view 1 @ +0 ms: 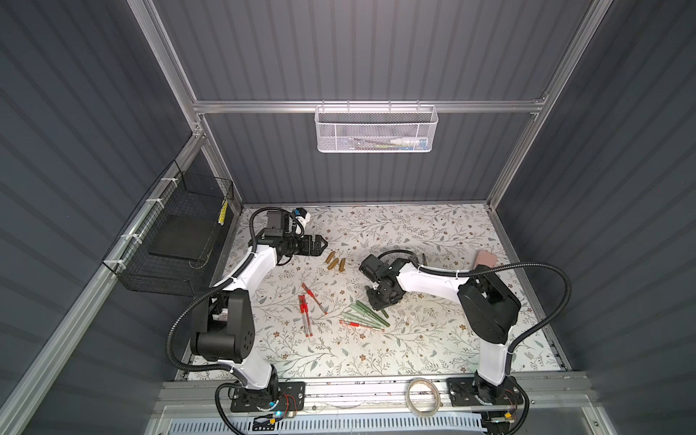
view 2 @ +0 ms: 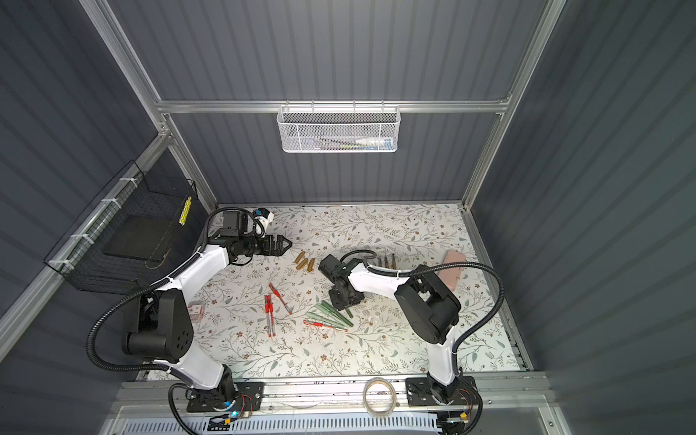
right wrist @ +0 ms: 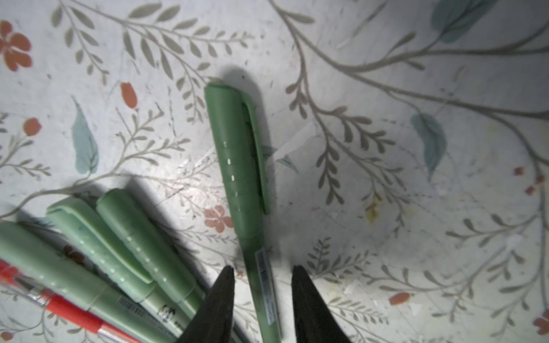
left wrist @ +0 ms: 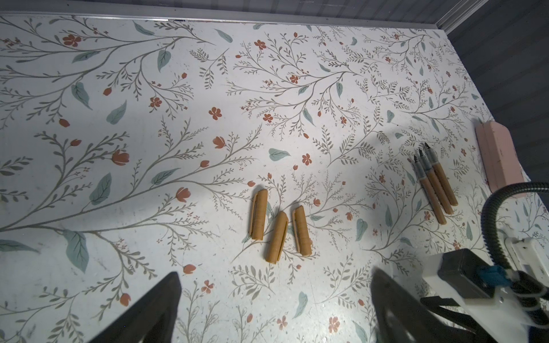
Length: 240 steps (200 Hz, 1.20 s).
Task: Remove pen caps from pens
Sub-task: Pick up the pen from the center of the table, then open the pen cap on the pen.
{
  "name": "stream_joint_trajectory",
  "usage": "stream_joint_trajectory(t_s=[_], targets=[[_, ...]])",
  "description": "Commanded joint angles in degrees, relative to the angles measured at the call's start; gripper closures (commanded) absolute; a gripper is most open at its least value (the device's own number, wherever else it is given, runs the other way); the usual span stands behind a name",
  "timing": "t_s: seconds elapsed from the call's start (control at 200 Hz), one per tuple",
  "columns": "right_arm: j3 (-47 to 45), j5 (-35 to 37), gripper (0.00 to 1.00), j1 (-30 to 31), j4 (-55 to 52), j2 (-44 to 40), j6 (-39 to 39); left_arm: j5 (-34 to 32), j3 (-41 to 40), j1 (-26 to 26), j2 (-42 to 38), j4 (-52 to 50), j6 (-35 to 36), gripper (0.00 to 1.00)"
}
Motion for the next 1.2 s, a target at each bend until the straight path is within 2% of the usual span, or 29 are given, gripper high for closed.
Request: stream_joint_trajectory(t_s=[0.0, 0.34, 0.575, 0.775, 0.911, 0.996, 1.106, 1.196], targets=[[0.16, 1.69, 0.68, 0.51, -1.71, 0.92, -0.34, 1.20, 0.64, 0.54, -0.47, -0.39, -0.45, 0.00], [-1.62, 3.69, 0.84, 0.38, 0.89, 2.39, -1.17, 1.35, 0.39, 0.54, 0.26, 0.37, -0.74, 0.00], [-1.75, 5.22, 0.93, -0.86, 2.22, -0.04, -2.08, 5.67, -0.07, 0.50, 0.09, 1.97, -2.81, 0.00], [-1.85, 4.19, 0.96, -2.94, 5.11, -5.20, -1.88, 14.85, -0.86, 0.54, 0.15, 5.73, -8.93, 0.00], [-2.31, 0.77, 0.98, -4.48, 9.99, -8.58, -1.52, 19.90, -3.59, 0.54, 0.77, 12.86, -17.02, 0.03], [-2.25, -0.96, 0.99, -4.79, 12.60, -10.89, -1.20, 23.32, -5.41, 0.46, 0.62, 17.14, -21.36, 0.07], [-5.01, -5.37, 1.00, -5.55, 21.07, -14.31, -0.67, 26.11, -8.31, 0.30, 0.95, 24.27, -25.73, 0.14], [-6.39, -9.59, 1.00, -6.68, 26.03, -16.34, 1.24, 27.46, -8.18, -0.26, 0.75, 25.08, -27.09, 0.20]])
